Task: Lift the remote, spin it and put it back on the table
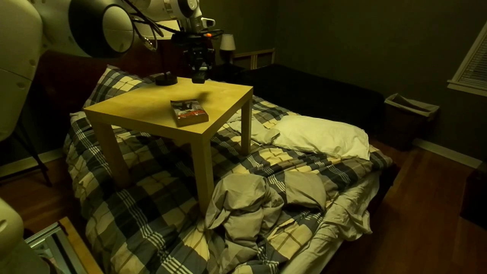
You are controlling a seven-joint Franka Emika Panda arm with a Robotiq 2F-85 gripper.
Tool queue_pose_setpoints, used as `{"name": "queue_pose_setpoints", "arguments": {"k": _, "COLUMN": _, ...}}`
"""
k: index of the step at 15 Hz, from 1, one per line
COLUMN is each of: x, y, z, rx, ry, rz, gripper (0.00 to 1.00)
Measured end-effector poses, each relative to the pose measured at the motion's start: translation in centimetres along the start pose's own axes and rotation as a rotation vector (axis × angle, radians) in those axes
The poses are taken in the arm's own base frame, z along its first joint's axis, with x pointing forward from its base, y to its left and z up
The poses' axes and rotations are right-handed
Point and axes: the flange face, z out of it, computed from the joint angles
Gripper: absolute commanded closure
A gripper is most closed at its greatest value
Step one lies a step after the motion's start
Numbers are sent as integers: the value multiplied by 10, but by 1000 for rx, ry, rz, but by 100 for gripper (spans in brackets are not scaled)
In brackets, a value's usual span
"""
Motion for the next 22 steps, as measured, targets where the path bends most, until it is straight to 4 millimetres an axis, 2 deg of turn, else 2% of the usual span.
{"name": "queue_pose_setpoints", "arguments": {"k": 8, "x": -9, "y": 5, "z": 7, "rx": -113, "ry": -70, "rz": 355, "gripper": 72}}
{"name": "queue_pose_setpoints", "arguments": {"k": 13, "x": -9, "y": 1, "z": 8, "rx": 2, "ry": -82, "rz": 500, "gripper": 72}}
{"name": "queue_pose_setpoints", "arguments": {"k": 17, "x": 4, "y": 14, "z": -1, "rx": 74, "ry": 44, "rz": 634, "gripper": 72}}
{"name": "queue_pose_setpoints", "arguments": {"k": 18, "x": 8, "y": 16, "z": -4, "rx": 84, "ry": 88, "rz": 641, "gripper": 47}}
{"name": "queue_pose_setpoints", "arguments": {"k": 22, "x": 9, "y": 17, "z": -3, "rx": 85, "ry": 98, "rz": 641, "gripper": 47}}
